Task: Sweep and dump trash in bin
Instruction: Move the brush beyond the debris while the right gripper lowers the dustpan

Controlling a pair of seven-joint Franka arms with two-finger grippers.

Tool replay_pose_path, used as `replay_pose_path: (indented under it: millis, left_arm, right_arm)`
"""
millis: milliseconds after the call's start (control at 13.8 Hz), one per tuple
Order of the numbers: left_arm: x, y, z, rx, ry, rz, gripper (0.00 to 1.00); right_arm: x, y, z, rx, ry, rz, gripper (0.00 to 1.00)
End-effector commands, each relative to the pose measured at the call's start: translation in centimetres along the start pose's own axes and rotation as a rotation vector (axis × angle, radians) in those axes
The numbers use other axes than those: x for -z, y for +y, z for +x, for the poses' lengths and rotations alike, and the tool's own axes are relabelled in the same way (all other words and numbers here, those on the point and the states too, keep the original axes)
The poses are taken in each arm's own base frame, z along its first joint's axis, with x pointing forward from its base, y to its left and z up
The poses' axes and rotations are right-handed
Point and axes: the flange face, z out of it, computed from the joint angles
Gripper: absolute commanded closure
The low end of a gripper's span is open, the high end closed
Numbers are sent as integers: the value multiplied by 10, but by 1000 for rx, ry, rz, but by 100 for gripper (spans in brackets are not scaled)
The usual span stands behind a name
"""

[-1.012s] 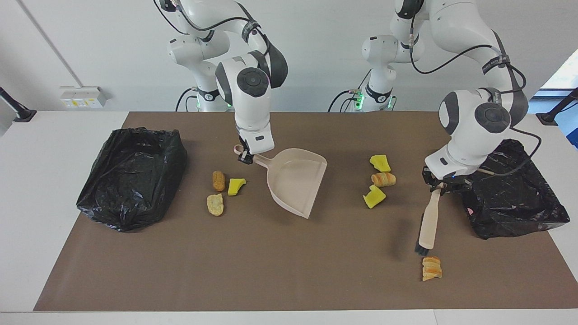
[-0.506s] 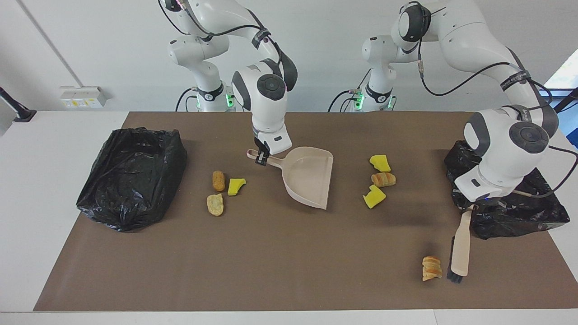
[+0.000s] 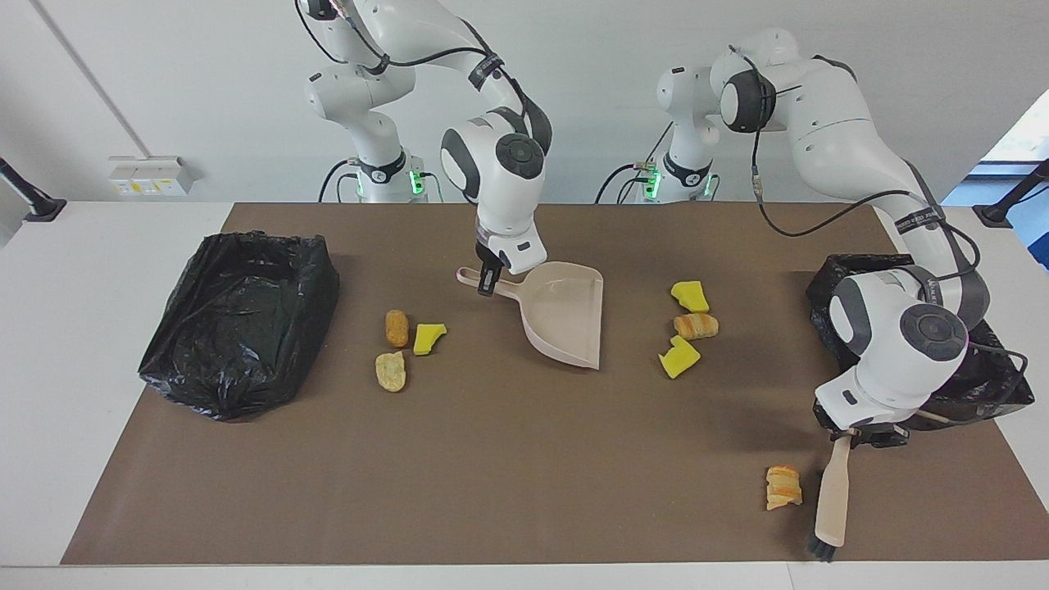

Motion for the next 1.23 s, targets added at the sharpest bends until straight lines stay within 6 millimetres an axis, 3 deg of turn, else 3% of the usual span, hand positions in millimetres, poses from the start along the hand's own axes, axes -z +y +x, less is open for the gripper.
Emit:
replay_pose_path:
  millis: [0,145,289,361,578,940,1157]
  left_arm:
    - [2,0,-2,-35,-40,-12,100]
    - [9,-1,-5,-81,-45,-19,100]
    - [17,0,-7,-274,-42,-19,100]
    - [29,0,-10,-288,-42,-17,100]
    - [37,8,-27,-330,-114,-57,100]
    - [29,29,-52,-374,-196,-110,100]
    - [36,56,-74,-396,-218,-152,100]
  right_arm:
    - [9,-18,-1,-62,-39,-8,100]
    - [15,-37,7,-91,-65,-6,100]
    - [17,-39,8,-124,-67,-7,100]
    - [19,-39,9,-137,-62,-7,100]
    - [19,-39,10,-158,-62,-8,100]
    - [21,-40,9,-159,-59,-6,100]
    - [18,-46,5,-143,-65,2,100]
